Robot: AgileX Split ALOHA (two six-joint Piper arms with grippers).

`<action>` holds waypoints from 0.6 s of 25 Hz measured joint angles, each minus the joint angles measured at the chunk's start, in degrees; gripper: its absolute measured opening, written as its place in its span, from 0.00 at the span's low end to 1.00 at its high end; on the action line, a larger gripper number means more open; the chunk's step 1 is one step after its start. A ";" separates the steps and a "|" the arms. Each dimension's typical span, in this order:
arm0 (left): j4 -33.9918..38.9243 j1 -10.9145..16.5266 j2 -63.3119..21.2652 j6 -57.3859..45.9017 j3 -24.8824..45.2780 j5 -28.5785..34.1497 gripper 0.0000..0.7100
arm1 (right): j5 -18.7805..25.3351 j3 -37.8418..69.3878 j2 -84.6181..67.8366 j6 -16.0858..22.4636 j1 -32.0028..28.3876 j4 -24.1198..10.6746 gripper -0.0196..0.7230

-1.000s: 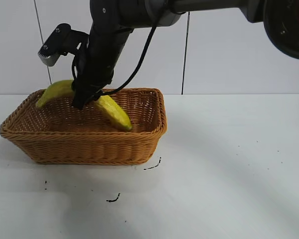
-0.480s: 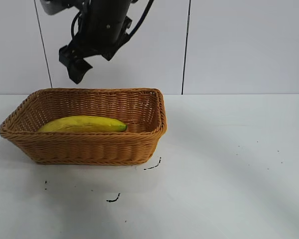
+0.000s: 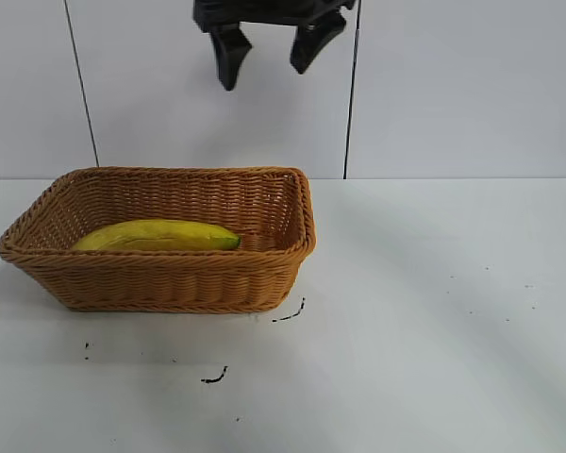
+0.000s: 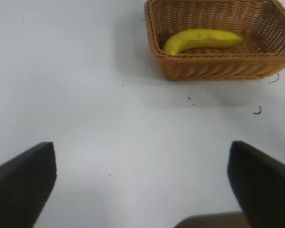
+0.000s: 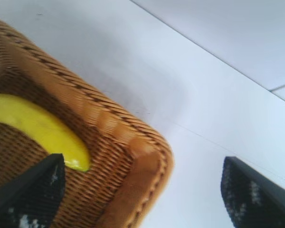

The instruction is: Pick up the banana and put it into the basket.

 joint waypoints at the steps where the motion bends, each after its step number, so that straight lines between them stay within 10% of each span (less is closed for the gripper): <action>1: 0.00 0.00 0.00 0.00 0.00 0.00 0.98 | 0.12 0.00 0.00 0.00 -1.59 0.33 0.88; 15: 0.00 0.00 0.00 0.00 0.00 0.00 0.98 | 0.12 0.06 0.00 -1.55 -21.49 2.56 0.88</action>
